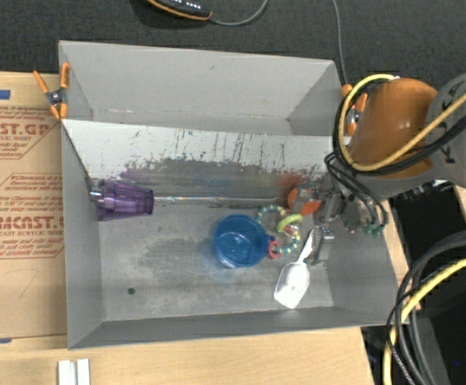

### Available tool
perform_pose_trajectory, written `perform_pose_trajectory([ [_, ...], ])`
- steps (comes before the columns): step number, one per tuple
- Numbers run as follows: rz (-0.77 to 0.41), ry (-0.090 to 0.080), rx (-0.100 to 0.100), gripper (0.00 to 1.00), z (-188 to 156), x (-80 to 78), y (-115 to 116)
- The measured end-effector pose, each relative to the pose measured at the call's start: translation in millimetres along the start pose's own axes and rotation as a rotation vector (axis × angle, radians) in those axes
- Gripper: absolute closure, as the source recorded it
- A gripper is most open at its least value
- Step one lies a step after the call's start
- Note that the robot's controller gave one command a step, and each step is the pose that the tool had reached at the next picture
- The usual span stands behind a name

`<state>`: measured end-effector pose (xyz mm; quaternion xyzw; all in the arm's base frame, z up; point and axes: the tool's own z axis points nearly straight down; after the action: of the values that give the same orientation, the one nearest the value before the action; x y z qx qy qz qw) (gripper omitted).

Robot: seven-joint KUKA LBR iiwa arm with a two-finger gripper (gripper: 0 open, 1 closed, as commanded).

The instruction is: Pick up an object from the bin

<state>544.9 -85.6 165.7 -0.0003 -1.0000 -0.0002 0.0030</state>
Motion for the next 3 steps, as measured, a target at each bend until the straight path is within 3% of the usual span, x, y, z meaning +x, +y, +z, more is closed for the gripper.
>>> perform_pose_trajectory([
  [1, -0.002, -0.007, 0.001, 0.0, -4.7, -1.6, 0.5],
  [2, -0.058, 0.002, -0.003, 0.0, 99.8, -32.0, 92.1],
  [3, -0.082, -0.019, 0.002, 0.0, 0.9, -22.1, 82.2],
])
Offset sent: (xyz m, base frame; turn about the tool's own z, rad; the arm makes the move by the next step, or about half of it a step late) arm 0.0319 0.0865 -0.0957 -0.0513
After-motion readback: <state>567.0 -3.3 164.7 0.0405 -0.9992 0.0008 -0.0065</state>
